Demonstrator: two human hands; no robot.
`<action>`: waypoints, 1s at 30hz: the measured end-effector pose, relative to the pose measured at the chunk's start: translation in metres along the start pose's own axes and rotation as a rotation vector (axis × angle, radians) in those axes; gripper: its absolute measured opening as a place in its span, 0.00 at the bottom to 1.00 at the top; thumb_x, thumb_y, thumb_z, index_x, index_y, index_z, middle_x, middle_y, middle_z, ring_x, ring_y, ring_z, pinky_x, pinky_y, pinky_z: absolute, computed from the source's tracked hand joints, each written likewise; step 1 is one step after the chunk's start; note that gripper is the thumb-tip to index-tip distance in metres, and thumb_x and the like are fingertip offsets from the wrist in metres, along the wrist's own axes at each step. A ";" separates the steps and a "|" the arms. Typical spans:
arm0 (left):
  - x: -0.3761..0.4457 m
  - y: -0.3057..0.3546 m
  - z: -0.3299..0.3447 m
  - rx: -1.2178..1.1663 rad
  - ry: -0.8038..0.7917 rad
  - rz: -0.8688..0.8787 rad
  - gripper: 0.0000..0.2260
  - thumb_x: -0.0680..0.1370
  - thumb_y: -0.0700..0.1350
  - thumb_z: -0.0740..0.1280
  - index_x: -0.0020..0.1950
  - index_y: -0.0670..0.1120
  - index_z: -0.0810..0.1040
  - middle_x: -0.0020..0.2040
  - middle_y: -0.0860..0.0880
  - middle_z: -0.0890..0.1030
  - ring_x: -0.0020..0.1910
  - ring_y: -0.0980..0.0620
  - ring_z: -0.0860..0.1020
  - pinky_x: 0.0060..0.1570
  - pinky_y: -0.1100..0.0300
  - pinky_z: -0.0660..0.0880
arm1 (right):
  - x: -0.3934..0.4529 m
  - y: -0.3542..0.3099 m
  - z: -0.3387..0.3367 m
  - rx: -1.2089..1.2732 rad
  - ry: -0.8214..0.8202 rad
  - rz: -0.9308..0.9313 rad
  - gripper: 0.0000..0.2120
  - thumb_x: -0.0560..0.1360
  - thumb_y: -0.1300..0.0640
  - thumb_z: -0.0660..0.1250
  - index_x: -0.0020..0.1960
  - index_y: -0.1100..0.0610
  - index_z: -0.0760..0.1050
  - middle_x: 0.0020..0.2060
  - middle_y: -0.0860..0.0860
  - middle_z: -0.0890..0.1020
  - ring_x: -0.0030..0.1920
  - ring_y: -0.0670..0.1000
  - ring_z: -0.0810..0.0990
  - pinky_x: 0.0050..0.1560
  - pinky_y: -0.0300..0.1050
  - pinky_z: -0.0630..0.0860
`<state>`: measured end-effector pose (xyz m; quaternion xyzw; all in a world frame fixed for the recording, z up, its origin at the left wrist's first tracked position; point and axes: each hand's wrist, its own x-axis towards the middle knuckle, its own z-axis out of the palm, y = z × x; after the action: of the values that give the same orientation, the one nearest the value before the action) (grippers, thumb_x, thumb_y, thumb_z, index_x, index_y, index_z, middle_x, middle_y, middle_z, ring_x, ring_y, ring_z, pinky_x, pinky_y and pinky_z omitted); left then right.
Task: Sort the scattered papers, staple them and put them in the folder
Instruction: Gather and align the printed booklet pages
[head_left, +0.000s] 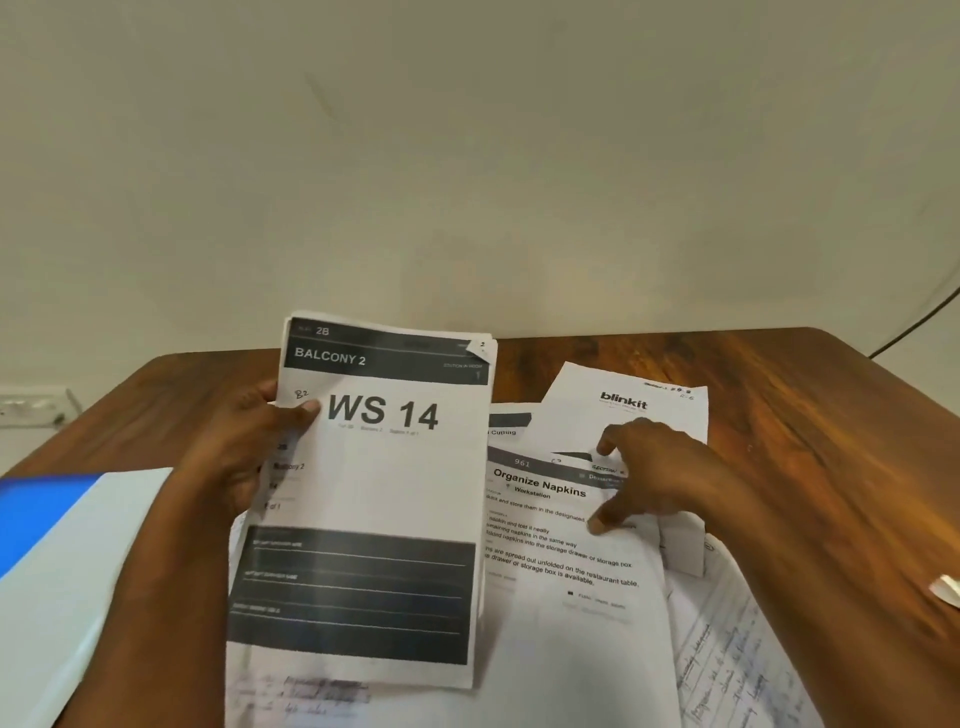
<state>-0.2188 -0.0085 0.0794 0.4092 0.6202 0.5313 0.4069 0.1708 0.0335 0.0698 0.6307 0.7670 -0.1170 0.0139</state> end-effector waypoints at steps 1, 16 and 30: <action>0.001 0.000 -0.001 -0.003 0.013 -0.006 0.06 0.83 0.39 0.68 0.58 0.45 0.83 0.49 0.44 0.89 0.44 0.41 0.88 0.51 0.42 0.82 | 0.001 0.002 0.000 0.009 -0.003 0.014 0.45 0.59 0.34 0.83 0.71 0.47 0.71 0.65 0.47 0.77 0.59 0.50 0.76 0.61 0.49 0.78; 0.013 -0.012 -0.022 -0.041 0.075 -0.091 0.06 0.83 0.38 0.68 0.56 0.45 0.84 0.51 0.41 0.89 0.52 0.35 0.85 0.62 0.32 0.77 | 0.018 0.034 -0.009 0.194 0.001 0.104 0.17 0.65 0.51 0.85 0.46 0.58 0.84 0.42 0.52 0.85 0.43 0.53 0.81 0.38 0.43 0.72; 0.023 -0.022 -0.035 0.039 0.123 -0.113 0.07 0.83 0.40 0.69 0.59 0.47 0.82 0.46 0.45 0.89 0.49 0.38 0.86 0.48 0.44 0.81 | 0.028 0.133 -0.018 -0.176 0.289 0.515 0.12 0.76 0.61 0.73 0.57 0.65 0.78 0.48 0.59 0.79 0.46 0.57 0.77 0.57 0.54 0.79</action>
<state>-0.2608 -0.0005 0.0594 0.3481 0.6763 0.5194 0.3895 0.2968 0.0873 0.0608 0.8107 0.5833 0.0480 -0.0114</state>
